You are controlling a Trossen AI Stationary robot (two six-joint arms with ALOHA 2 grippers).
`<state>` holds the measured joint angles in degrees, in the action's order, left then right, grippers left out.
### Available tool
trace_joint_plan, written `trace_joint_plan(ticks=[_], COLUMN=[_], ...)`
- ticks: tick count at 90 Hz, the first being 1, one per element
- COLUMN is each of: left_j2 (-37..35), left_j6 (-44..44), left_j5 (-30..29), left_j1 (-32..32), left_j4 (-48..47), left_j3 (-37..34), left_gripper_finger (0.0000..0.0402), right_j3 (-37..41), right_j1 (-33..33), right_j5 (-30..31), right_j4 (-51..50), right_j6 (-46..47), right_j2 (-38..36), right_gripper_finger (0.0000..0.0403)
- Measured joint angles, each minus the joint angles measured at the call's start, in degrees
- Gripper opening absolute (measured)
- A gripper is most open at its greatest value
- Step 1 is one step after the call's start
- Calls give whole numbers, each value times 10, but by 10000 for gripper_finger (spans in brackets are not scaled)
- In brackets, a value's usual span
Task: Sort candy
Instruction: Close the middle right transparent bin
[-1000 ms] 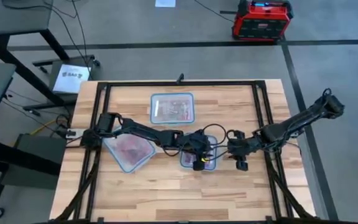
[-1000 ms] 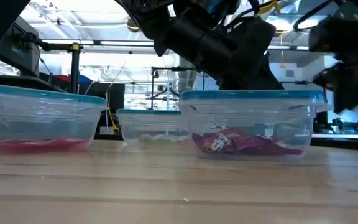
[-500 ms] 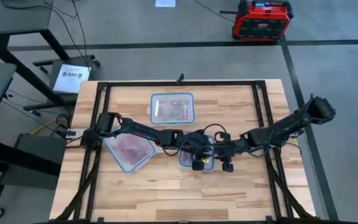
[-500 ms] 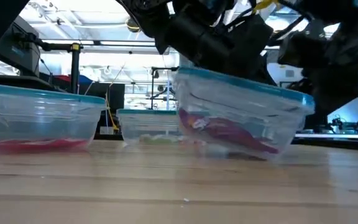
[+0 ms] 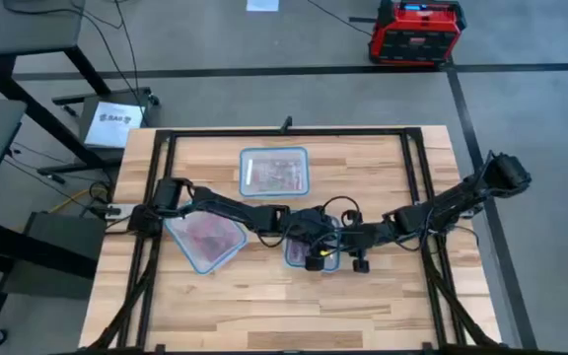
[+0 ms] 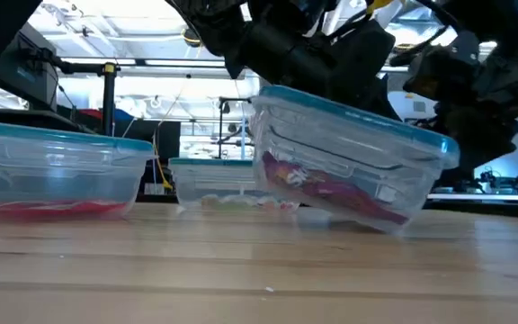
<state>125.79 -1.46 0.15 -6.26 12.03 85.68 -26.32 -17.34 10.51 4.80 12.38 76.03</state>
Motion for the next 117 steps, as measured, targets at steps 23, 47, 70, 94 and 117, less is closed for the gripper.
trace_joint_plan(ticks=[23,47,70,94,117], left_j2=[-18,-74,-133,-139,-135], left_j6=[-15,-29,-130,-189,-48], left_j5=[12,-3,-133,-145,-135], left_j1=[-1,-4,-60,-83,1], left_j4=[-53,-285,-553,-433,-270], left_j3=[10,102,111,-14,-29], left_gripper_finger=[118,118,118,118,118], right_j3=[-23,-75,-76,-74,-74], right_j1=[-7,-9,-1,-3,3], right_j5=[8,3,2,-4,-2], right_j4=[-49,-161,-69,-58,-42], right_j6=[23,4,-8,-9,-43], right_j2=[-49,-131,-125,-75,-106], right_gripper_finger=[70,70,70,70,70])
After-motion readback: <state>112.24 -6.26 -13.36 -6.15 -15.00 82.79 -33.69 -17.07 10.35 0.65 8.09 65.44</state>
